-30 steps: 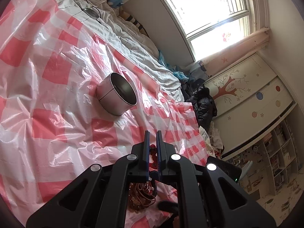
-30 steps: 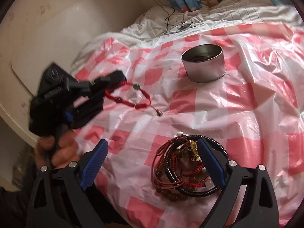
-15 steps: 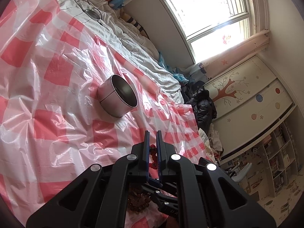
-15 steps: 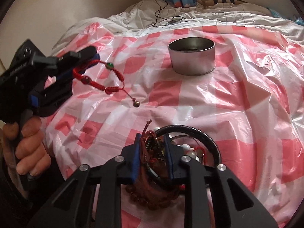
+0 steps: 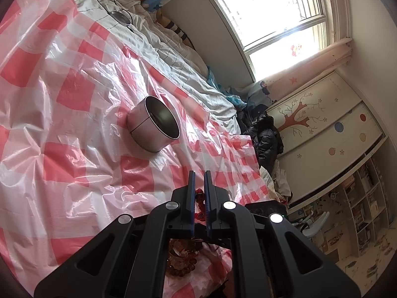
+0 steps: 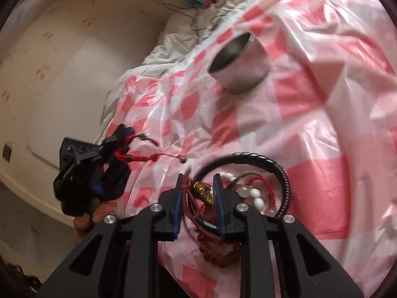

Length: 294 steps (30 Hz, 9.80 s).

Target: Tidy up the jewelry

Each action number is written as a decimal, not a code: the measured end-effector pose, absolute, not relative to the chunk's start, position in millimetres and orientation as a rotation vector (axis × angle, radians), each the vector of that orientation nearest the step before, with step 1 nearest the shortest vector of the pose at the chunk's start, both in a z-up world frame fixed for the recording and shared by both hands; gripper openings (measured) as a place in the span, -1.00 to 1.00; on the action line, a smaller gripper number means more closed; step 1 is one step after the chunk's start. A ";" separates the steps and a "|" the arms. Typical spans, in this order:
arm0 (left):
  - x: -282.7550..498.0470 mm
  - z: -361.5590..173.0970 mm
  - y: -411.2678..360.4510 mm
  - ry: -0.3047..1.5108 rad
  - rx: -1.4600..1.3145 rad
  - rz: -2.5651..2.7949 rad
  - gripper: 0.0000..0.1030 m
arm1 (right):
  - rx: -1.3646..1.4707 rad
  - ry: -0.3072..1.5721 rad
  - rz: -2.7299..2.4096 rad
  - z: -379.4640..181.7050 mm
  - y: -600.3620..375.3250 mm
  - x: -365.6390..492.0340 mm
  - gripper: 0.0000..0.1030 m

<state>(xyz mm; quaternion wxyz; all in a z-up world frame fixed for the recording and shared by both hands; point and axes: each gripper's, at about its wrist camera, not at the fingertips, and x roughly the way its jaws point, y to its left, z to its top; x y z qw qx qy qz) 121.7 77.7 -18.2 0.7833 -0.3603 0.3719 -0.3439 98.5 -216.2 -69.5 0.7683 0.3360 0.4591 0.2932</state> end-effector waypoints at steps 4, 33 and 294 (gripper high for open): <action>121.5 -18.0 76.6 0.803 -0.777 -0.742 -0.89 | 0.700 0.969 0.642 -61.1 -213.3 98.1 -0.52; 120.1 -18.5 74.2 0.802 -0.778 -0.744 -0.89 | 0.682 0.855 0.658 -44.6 -224.3 79.1 -0.86; 173.0 -49.9 -4.9 0.972 -0.316 -0.356 -0.66 | 0.540 0.965 0.580 -53.1 -208.3 86.8 -0.79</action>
